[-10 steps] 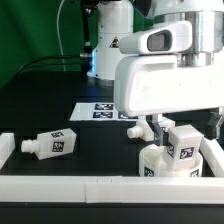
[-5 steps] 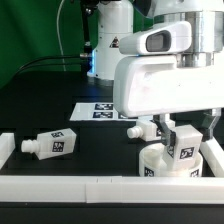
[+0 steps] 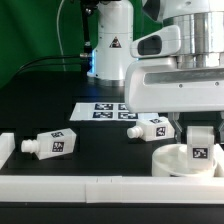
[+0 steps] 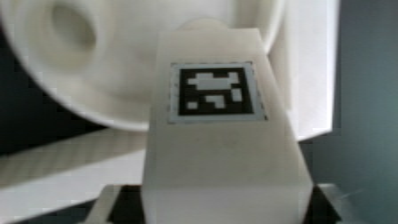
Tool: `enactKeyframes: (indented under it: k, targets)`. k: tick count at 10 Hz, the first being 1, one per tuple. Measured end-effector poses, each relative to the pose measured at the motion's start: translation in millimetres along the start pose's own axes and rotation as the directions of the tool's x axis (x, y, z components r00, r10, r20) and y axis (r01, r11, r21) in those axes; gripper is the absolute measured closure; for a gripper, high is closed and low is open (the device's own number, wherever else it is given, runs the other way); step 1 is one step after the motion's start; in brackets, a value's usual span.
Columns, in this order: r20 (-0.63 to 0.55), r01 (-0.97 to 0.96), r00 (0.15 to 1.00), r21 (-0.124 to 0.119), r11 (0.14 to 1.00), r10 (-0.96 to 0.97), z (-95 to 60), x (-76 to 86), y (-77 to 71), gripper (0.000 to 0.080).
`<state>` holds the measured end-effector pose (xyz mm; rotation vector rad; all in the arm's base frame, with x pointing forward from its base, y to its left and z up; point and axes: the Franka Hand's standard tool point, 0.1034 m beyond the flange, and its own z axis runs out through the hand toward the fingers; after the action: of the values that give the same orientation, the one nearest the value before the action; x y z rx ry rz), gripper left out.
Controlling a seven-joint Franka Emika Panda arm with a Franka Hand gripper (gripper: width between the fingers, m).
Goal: Assemble stool
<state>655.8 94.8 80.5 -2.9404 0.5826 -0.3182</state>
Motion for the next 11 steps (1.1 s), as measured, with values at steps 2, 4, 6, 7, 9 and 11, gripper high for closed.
enactKeyframes:
  k: [2,4,6,7,9,11]
  targets:
    - [0.015,-0.218,0.976,0.002,0.976,0.218,-0.6,0.9,6.4,0.0466]
    - [0.015,-0.279,0.96,-0.003,0.96,0.279,-0.8,1.1,8.2,0.0466]
    - [0.015,-0.428,0.904,-0.013,0.904,0.428,-0.8,-0.9,10.6,0.0465]
    - [0.009,-0.585,0.811,-0.027,0.81,0.586,-0.8,-5.4,11.2,0.0464]
    - [-0.01,-0.836,0.548,-0.041,0.548,0.836,-1.2,-8.8,14.4,0.046]
    - [-0.009,-0.933,0.357,-0.052,0.356,0.934,-2.2,-14.4,14.4,0.0458]
